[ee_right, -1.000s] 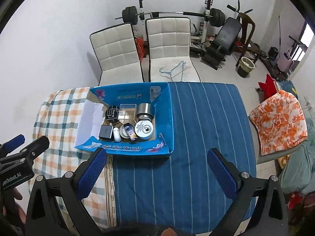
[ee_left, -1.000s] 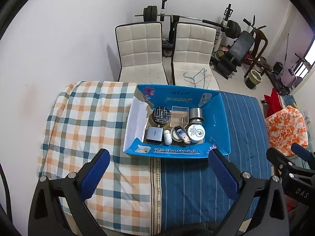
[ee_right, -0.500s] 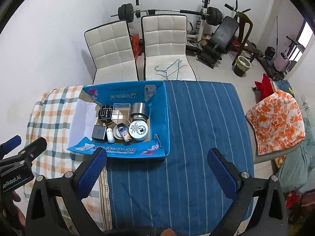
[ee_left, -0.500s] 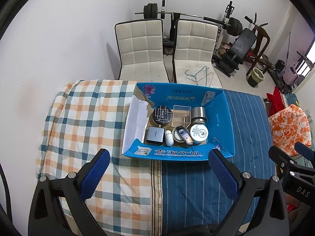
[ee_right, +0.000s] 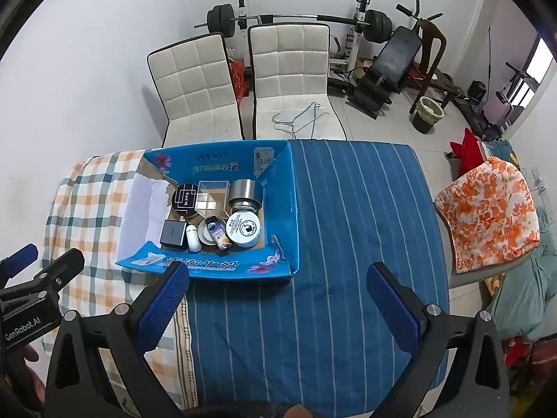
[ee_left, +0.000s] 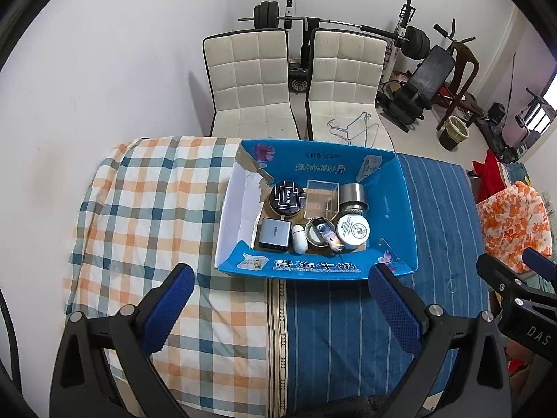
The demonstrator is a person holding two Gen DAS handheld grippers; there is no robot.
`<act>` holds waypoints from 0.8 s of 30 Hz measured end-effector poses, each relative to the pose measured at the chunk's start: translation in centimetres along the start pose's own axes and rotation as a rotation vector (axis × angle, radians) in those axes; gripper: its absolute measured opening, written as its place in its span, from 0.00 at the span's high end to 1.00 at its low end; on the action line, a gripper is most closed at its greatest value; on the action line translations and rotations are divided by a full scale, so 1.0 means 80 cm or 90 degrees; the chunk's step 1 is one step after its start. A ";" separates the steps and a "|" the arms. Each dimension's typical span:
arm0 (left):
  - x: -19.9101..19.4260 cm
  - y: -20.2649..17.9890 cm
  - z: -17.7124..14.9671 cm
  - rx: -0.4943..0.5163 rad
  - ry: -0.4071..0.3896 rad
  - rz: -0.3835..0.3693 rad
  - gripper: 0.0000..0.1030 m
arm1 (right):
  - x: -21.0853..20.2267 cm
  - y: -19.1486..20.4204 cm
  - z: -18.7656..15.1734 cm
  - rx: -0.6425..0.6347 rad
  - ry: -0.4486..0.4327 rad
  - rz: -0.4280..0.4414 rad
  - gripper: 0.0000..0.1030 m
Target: Organize rigid objects
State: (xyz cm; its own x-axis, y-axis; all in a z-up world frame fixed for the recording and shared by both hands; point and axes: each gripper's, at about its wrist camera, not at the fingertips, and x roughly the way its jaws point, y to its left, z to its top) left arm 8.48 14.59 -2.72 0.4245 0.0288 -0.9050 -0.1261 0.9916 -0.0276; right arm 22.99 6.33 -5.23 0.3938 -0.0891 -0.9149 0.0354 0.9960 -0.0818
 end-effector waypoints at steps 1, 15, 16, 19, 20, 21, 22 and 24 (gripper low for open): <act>0.000 0.000 0.000 -0.001 0.000 0.000 0.00 | 0.000 0.000 0.000 -0.002 0.000 -0.002 0.00; -0.009 0.007 -0.002 -0.009 -0.015 0.006 0.00 | -0.008 0.009 -0.001 -0.023 -0.013 -0.005 0.00; -0.011 0.007 -0.002 -0.009 -0.018 0.005 0.00 | -0.011 0.009 0.000 -0.025 -0.016 -0.006 0.00; -0.013 0.007 -0.001 -0.008 -0.021 0.006 0.00 | -0.017 0.013 0.002 -0.030 -0.023 -0.007 0.00; -0.014 0.006 0.000 -0.007 -0.022 0.005 0.00 | -0.017 0.014 0.003 -0.030 -0.024 -0.006 0.00; -0.014 0.006 0.001 -0.007 -0.023 0.005 0.00 | -0.018 0.015 0.003 -0.031 -0.024 -0.005 0.00; -0.015 0.006 0.002 -0.006 -0.024 0.007 0.00 | -0.018 0.016 0.003 -0.032 -0.024 -0.005 0.00; -0.016 0.007 0.002 -0.006 -0.027 0.007 0.00 | -0.017 0.017 0.002 -0.031 -0.021 -0.002 0.00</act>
State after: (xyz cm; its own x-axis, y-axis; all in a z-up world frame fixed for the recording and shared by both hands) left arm 8.01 15.11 -1.52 0.4606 0.0444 -0.8865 -0.1386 0.9901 -0.0224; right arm 22.65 7.80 -4.03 0.4239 -0.0907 -0.9011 -0.0082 0.9945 -0.1040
